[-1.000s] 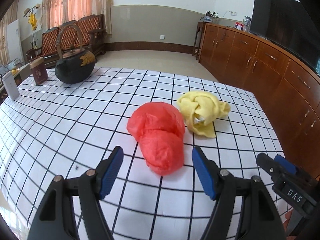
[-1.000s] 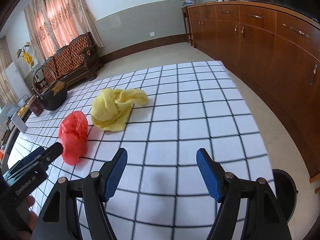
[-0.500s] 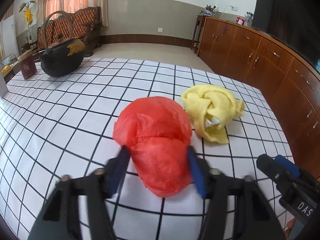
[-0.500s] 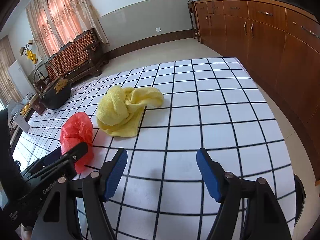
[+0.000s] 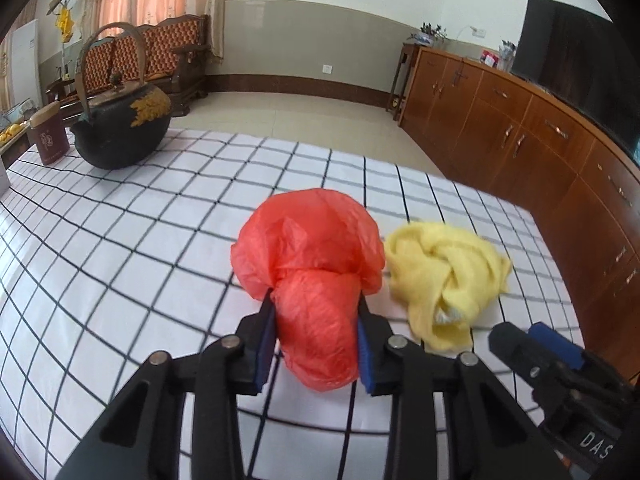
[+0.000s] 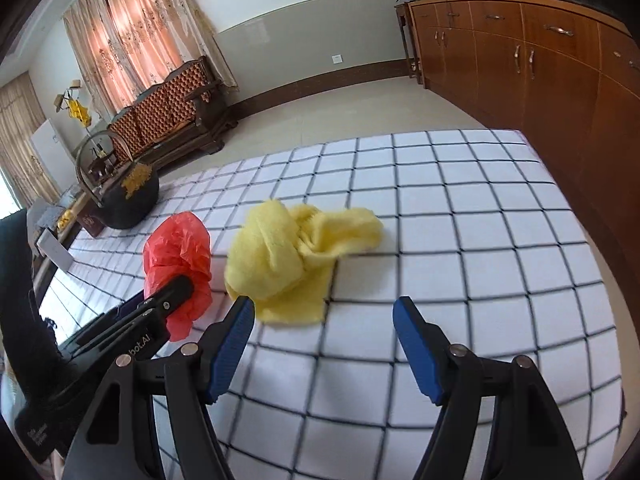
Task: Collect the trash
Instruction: 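Grasp the red plastic bag with left tool while right tool grasps yellow cloth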
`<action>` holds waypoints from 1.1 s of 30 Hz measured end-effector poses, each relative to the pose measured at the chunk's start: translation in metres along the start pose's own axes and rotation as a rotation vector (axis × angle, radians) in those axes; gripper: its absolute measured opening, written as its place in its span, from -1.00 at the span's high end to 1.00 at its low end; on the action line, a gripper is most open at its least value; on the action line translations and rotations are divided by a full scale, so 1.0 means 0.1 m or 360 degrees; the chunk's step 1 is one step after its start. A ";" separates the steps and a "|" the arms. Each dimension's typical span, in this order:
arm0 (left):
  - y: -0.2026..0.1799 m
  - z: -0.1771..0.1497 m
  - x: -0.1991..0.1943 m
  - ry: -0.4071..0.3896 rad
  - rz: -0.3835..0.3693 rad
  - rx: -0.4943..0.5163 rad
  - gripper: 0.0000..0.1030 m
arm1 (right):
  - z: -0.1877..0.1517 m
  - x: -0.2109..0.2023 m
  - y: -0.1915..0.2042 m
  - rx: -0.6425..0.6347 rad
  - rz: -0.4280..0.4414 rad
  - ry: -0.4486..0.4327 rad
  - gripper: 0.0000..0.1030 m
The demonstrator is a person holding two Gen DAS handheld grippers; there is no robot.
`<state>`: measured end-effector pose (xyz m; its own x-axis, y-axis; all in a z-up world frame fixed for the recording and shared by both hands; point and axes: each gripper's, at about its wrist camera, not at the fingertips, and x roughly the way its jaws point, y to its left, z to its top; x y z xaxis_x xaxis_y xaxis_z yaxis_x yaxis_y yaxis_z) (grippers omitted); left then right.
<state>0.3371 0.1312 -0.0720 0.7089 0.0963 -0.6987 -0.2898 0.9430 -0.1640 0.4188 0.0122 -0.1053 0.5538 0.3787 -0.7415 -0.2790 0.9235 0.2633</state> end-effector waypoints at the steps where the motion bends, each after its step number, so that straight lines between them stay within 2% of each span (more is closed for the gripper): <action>1: 0.02 0.03 0.00 -0.0010 0.0008 -0.0009 0.31 | 0.04 0.03 0.02 0.0008 0.0023 -0.0005 -0.48; 5: 0.07 0.08 0.06 -0.0001 0.0007 -0.0049 0.31 | 0.17 0.16 0.12 0.0024 0.0045 -0.0023 -0.55; 11: 0.08 0.09 0.10 0.0005 0.0029 -0.0060 0.31 | 0.27 0.48 0.18 0.0041 0.0038 0.0062 -0.55; 13: 0.08 0.10 0.10 0.0000 0.0037 -0.0051 0.31 | 0.28 0.55 0.17 0.0059 0.0064 0.0085 -0.32; 14: 0.07 0.09 0.09 -0.0001 0.0037 -0.0047 0.31 | 0.27 0.58 0.17 0.0056 0.0089 0.0101 0.11; 17: 0.06 0.08 0.07 0.0000 0.0023 -0.0034 0.31 | 0.26 0.58 0.19 0.0034 0.0116 0.0100 0.30; 18: 0.06 0.08 0.06 -0.0003 0.0016 -0.0034 0.31 | 0.25 0.55 0.21 0.0014 0.0124 0.0094 0.38; 21: 0.03 0.08 0.00 -0.0029 -0.0004 -0.0015 0.31 | 0.22 0.45 0.22 -0.0026 0.0109 0.0068 0.43; 27: -0.10 0.01 -0.15 -0.0069 -0.0043 0.0051 0.31 | 0.09 0.02 0.07 -0.0047 0.0082 -0.0006 0.45; 33: -0.30 -0.15 -0.36 -0.0086 -0.0106 0.0136 0.31 | -0.18 -0.44 -0.22 -0.0061 0.0018 -0.0013 0.45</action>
<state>0.3108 0.0949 -0.0525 0.7591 0.0474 -0.6492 -0.1867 0.9713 -0.1474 0.3859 -0.0256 -0.0892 0.5566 0.3898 -0.7336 -0.3150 0.9162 0.2478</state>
